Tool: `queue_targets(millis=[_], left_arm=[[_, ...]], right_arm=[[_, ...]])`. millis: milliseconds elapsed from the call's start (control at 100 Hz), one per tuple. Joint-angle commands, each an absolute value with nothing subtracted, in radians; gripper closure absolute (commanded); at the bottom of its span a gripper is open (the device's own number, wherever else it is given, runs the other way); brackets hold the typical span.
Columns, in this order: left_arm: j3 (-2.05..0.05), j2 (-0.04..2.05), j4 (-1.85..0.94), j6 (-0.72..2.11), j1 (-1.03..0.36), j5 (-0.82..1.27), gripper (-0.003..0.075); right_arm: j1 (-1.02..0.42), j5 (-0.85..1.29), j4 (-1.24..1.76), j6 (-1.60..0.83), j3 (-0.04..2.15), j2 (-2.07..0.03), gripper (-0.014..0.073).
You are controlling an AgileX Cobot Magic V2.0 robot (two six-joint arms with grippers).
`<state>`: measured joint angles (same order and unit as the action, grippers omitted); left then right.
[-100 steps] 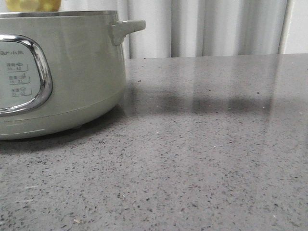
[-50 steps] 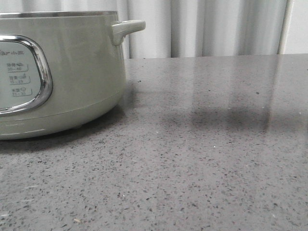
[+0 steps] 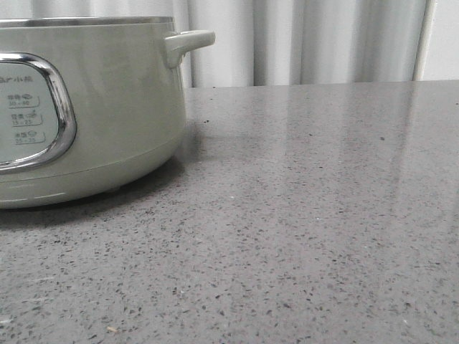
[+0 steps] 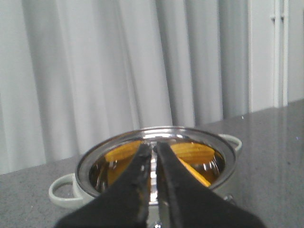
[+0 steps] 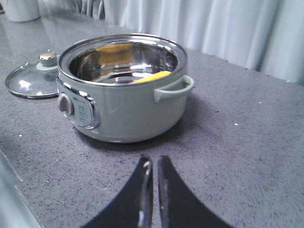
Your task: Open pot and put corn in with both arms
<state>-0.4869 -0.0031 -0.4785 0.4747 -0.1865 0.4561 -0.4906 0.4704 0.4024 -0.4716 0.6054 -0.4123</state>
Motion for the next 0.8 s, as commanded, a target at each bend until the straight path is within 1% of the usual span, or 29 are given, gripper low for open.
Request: queue_targets(millis=[0, 70, 220, 790], left_arm=[[-0.473, 0.014, -0.528, 0.464, -0.195, 0.268, 0.0741], [-0.447, 0.014, -0.528, 0.464, -0.195, 0.214, 0.0741], [-0.440, 0.014, -0.540, 0.464, -0.195, 0.207, 0.0741], [-0.440, 0.014, -0.540, 0.464, -0.195, 0.204, 0.0741]], right_arm=[[-0.487, 0.338, 0.407, -0.472, 0.536, -0.311, 0.0647], [-0.487, 0.338, 0.407, -0.472, 0.491, -0.234, 0.0647], [-0.487, 0.359, 0.407, -0.472, 0.470, -0.147, 0.0648], [-0.487, 0.371, 0.407, -0.472, 0.470, -0.141, 0.0650]])
